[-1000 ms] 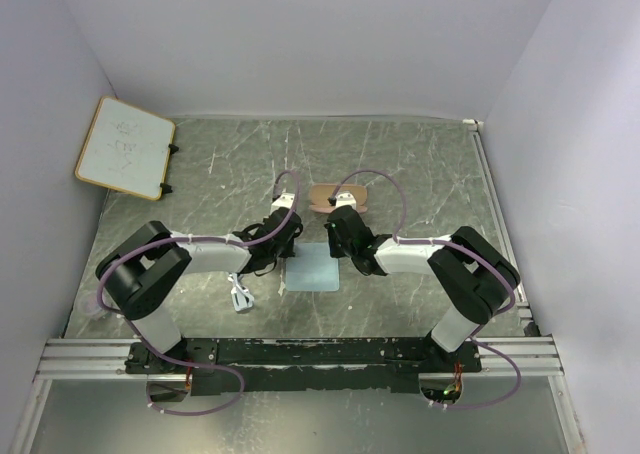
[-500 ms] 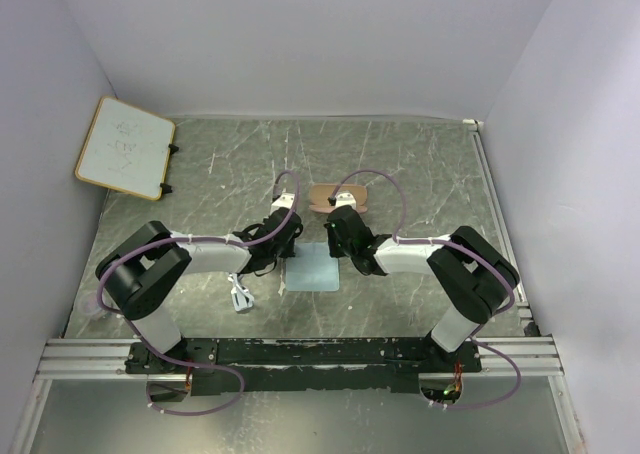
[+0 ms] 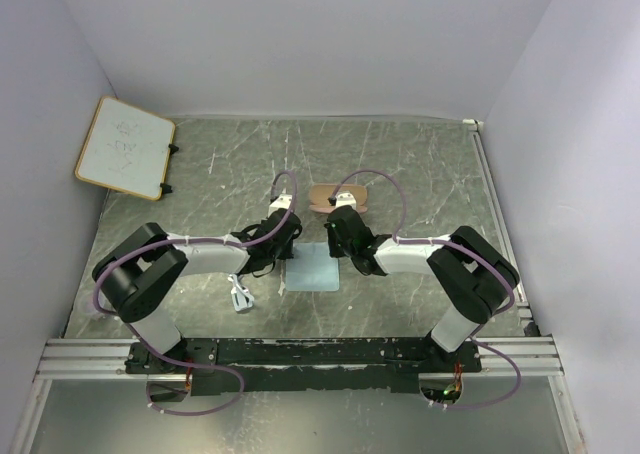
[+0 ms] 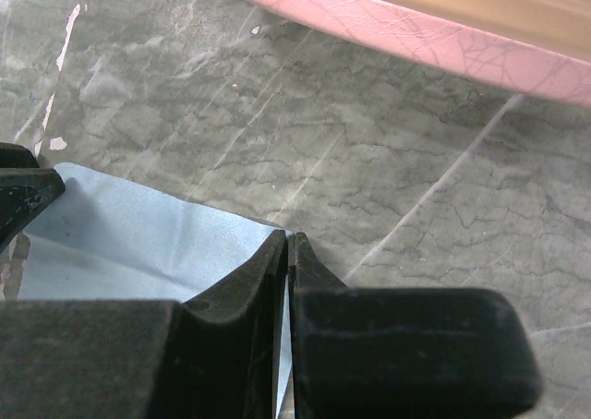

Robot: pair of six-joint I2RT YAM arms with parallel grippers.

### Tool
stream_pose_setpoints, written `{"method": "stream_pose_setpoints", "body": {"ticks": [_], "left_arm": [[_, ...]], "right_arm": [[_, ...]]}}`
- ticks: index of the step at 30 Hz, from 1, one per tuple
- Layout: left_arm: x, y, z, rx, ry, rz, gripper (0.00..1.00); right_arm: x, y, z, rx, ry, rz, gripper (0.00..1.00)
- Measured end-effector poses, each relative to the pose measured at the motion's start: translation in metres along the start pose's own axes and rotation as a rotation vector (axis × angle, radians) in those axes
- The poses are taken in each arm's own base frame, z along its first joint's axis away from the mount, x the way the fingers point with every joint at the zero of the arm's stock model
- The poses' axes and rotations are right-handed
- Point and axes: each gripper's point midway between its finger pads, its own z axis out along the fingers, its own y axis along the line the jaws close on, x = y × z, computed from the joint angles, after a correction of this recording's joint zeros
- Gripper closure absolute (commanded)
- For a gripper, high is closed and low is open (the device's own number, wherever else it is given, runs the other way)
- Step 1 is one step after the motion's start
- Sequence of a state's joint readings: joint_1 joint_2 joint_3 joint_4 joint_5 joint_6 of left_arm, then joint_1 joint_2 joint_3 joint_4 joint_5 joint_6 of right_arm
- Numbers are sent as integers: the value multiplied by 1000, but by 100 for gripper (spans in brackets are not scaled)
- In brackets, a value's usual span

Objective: Organize the sunglasses
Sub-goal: Fold the glasses cleaning cloth at the center of the board.

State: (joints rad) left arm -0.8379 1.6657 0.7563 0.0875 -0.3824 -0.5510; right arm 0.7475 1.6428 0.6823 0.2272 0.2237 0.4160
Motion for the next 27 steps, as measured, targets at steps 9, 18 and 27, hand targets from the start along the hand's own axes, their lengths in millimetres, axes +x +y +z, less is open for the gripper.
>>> {"method": "stream_pose_setpoints", "body": {"ticks": [9, 18, 27], "left_arm": [[-2, -1, 3, -3, -3, 1, 69], [-2, -3, 4, 2, -2, 2, 77], [-2, -4, 4, 5, 0, 5, 73]], "right_arm": [[0, 0, 0, 0, 0, 1, 96], [0, 0, 0, 0, 0, 3, 96], [0, 0, 0, 0, 0, 3, 96]]}}
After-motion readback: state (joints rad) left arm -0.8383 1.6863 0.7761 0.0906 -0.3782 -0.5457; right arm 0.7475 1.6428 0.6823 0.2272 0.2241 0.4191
